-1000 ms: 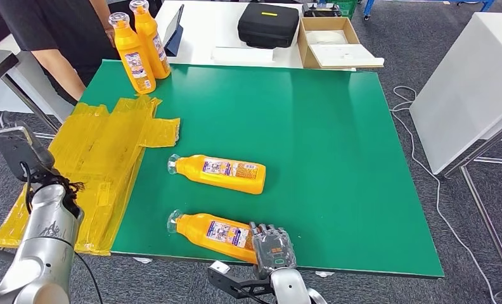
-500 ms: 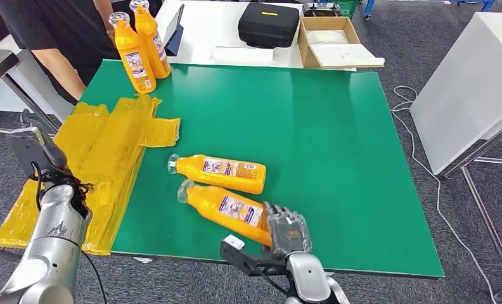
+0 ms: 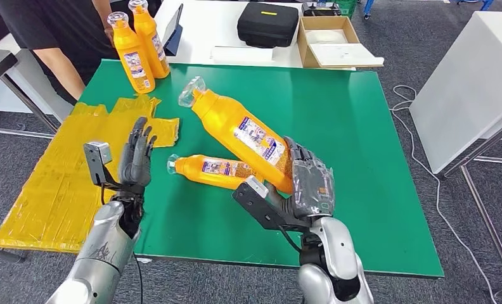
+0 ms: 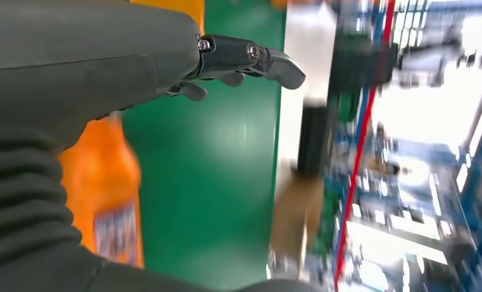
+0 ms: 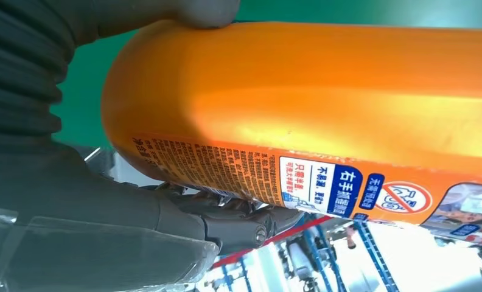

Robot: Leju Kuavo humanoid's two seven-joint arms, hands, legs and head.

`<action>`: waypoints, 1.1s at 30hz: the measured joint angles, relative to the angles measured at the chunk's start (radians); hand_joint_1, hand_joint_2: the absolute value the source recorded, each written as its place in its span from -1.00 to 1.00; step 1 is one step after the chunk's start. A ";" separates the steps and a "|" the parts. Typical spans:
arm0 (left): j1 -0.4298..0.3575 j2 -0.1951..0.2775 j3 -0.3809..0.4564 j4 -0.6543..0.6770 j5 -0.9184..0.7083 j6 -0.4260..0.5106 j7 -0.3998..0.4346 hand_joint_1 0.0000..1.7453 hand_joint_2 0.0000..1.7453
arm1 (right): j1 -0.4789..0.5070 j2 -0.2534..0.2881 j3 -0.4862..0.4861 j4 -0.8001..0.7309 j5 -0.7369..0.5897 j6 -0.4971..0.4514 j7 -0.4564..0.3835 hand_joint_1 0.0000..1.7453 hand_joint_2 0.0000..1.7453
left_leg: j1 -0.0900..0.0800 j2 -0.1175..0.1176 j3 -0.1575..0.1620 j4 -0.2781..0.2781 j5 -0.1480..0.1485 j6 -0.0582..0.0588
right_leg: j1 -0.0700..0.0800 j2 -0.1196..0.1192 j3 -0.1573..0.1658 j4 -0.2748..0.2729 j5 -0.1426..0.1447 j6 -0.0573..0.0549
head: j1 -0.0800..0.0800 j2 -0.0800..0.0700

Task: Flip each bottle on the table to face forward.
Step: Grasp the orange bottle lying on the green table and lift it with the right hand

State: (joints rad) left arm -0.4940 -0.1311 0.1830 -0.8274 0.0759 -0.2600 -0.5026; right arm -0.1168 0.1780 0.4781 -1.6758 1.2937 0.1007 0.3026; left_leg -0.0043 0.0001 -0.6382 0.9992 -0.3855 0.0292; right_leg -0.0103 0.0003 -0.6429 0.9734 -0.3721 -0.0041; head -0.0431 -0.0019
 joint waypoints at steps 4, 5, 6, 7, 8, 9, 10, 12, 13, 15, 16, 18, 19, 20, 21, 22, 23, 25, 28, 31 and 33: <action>0.019 -0.011 -0.113 -0.026 0.114 -0.035 0.018 -1.00 1.00 | -0.084 0.047 0.005 0.155 -0.050 -0.025 -0.024 1.00 1.00 | 0.001 0.000 0.000 0.000 0.001 0.000 | 0.001 0.000 0.000 0.000 0.001 -0.002 | 0.000 0.000; 0.021 -0.014 -0.140 -0.031 0.131 -0.033 0.020 -1.00 1.00 | -0.102 0.058 0.008 0.193 -0.057 -0.034 -0.026 1.00 1.00 | 0.002 -0.001 0.000 0.000 0.002 0.000 | 0.001 -0.001 0.000 0.000 0.001 -0.002 | 0.000 0.000; 0.023 -0.015 -0.163 -0.035 0.144 -0.030 0.022 -1.00 1.00 | -0.118 0.068 0.011 0.226 -0.062 -0.042 -0.027 1.00 1.00 | 0.002 -0.001 0.000 0.000 0.002 -0.001 | 0.001 -0.001 0.000 0.000 0.001 -0.002 | 0.000 0.000; 0.024 -0.015 -0.180 -0.038 0.153 -0.026 0.024 -1.00 1.00 | -0.129 0.074 0.014 0.249 -0.065 -0.047 -0.028 1.00 1.00 | 0.002 -0.001 0.000 0.000 0.002 -0.001 | 0.001 -0.001 0.000 0.000 0.001 -0.002 | 0.000 0.000; 0.025 -0.015 -0.196 -0.040 0.165 -0.024 0.025 -1.00 1.00 | -0.140 0.079 0.017 0.272 -0.070 -0.049 -0.028 1.00 1.00 | 0.002 -0.001 0.000 0.000 0.002 -0.001 | 0.002 -0.001 0.000 0.000 0.001 -0.002 | 0.000 0.000; 0.026 -0.015 -0.211 -0.044 0.179 -0.024 0.027 -1.00 1.00 | -0.150 0.083 0.019 0.294 -0.077 -0.048 -0.029 1.00 1.00 | 0.002 -0.001 0.000 0.000 0.002 -0.001 | 0.002 -0.001 0.000 0.000 0.001 -0.002 | 0.000 0.000; 0.027 -0.015 -0.225 -0.048 0.194 -0.025 0.029 -1.00 1.00 | -0.162 0.088 0.022 0.316 -0.085 -0.047 -0.031 1.00 1.00 | 0.002 0.000 0.000 0.000 0.002 -0.001 | 0.002 0.000 0.000 0.000 0.001 -0.002 | 0.000 0.000; 0.033 -0.015 -0.257 -0.066 0.228 -0.025 0.037 -1.00 1.00 | -0.192 0.103 0.029 0.376 -0.106 -0.047 -0.036 1.00 1.00 | 0.002 0.000 0.000 0.000 0.002 -0.001 | 0.002 0.000 0.000 0.001 0.001 -0.002 | 0.000 0.000; 0.040 -0.015 -0.274 -0.082 0.244 -0.021 0.041 -1.00 1.00 | -0.207 0.112 0.032 0.410 -0.115 -0.050 -0.039 1.00 1.00 | 0.002 0.000 0.000 0.000 0.002 -0.001 | 0.002 0.000 0.000 0.001 0.001 -0.002 | 0.000 0.000; 0.064 -0.012 -0.309 -0.126 0.272 -0.007 0.046 -1.00 1.00 | -0.232 0.126 0.038 0.474 -0.130 -0.060 -0.044 1.00 1.00 | 0.002 -0.001 -0.001 0.000 0.002 -0.001 | 0.002 -0.001 0.000 0.000 0.001 -0.002 | 0.000 0.000; 0.080 -0.008 -0.325 -0.153 0.285 0.001 0.048 -1.00 1.00 | -0.242 0.130 0.040 0.501 -0.135 -0.066 -0.047 1.00 1.00 | 0.002 -0.001 -0.001 0.000 0.002 -0.001 | 0.001 -0.001 -0.001 0.000 0.001 -0.002 | 0.000 0.000; 0.111 0.003 -0.349 -0.205 0.308 0.014 0.054 -1.00 1.00 | -0.257 0.135 0.044 0.544 -0.141 -0.074 -0.053 1.00 1.00 | 0.002 0.000 -0.001 0.000 0.002 -0.001 | 0.001 0.000 -0.001 0.000 0.001 -0.002 | 0.000 0.000; 0.125 0.008 -0.358 -0.230 0.319 0.019 0.059 -1.00 1.00 | -0.262 0.136 0.045 0.562 -0.143 -0.075 -0.056 1.00 1.00 | 0.002 0.000 -0.001 0.000 0.002 -0.001 | 0.001 0.000 -0.001 0.000 0.001 -0.002 | 0.000 0.000; 0.138 0.014 -0.368 -0.254 0.331 0.023 0.064 -1.00 1.00 | -0.268 0.138 0.047 0.578 -0.144 -0.076 -0.059 1.00 1.00 | 0.002 0.000 -0.001 0.000 0.002 -0.001 | 0.001 -0.001 -0.001 0.000 0.001 -0.002 | 0.000 0.000; 0.149 0.019 -0.376 -0.277 0.343 0.026 0.068 -1.00 1.00 | -0.273 0.140 0.048 0.593 -0.144 -0.075 -0.062 1.00 1.00 | 0.002 -0.001 -0.001 0.000 0.002 -0.001 | 0.001 -0.001 -0.002 0.000 0.001 -0.002 | 0.000 0.000; 0.159 0.025 -0.384 -0.297 0.354 0.029 0.072 -1.00 1.00 | -0.278 0.142 0.050 0.607 -0.144 -0.074 -0.065 1.00 1.00 | 0.002 -0.001 -0.001 0.000 0.002 -0.001 | 0.001 -0.001 -0.002 0.000 0.001 -0.002 | 0.000 0.000; 0.168 0.031 -0.390 -0.314 0.365 0.031 0.075 -1.00 1.00 | -0.282 0.144 0.052 0.621 -0.144 -0.073 -0.067 1.00 1.00 | 0.002 -0.001 -0.001 0.000 0.002 -0.001 | 0.001 -0.001 -0.002 0.000 0.001 -0.002 | 0.000 0.000; 0.181 0.043 -0.400 -0.348 0.381 0.037 0.079 -1.00 1.00 | -0.292 0.150 0.060 0.652 -0.144 -0.072 -0.073 1.00 1.00 | 0.002 0.000 -0.001 0.000 0.002 -0.001 | 0.001 0.000 -0.002 0.000 0.001 -0.002 | 0.000 0.000; 0.199 0.060 -0.409 -0.389 0.395 0.047 0.082 -1.00 1.00 | -0.303 0.157 0.074 0.691 -0.144 -0.074 -0.076 1.00 1.00 | 0.002 0.000 -0.001 0.000 0.002 -0.001 | 0.001 0.000 -0.003 0.000 0.001 -0.002 | 0.000 0.000; 0.211 0.074 -0.413 -0.410 0.397 0.051 0.084 -1.00 1.00 | -0.305 0.163 0.079 0.711 -0.144 -0.077 -0.078 1.00 1.00 | 0.002 0.000 -0.001 0.000 0.002 -0.001 | 0.002 0.000 -0.003 0.000 0.001 -0.002 | 0.000 0.000; 0.215 0.082 -0.414 -0.418 0.397 0.051 0.084 -1.00 1.00 | -0.307 0.167 0.082 0.719 -0.145 -0.077 -0.080 1.00 1.00 | 0.002 0.000 -0.001 0.000 0.002 -0.001 | 0.002 0.000 -0.003 0.000 0.001 -0.002 | 0.000 0.000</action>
State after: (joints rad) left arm -0.2792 -0.0491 -0.2313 -1.2451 0.4734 -0.2089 -0.4187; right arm -0.4239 0.3446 0.5603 -0.9572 1.1491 0.0234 0.2228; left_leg -0.0025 0.0005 -0.6395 0.9991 -0.3836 0.0283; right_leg -0.0088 0.0003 -0.6456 0.9736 -0.3706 -0.0064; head -0.0430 -0.0019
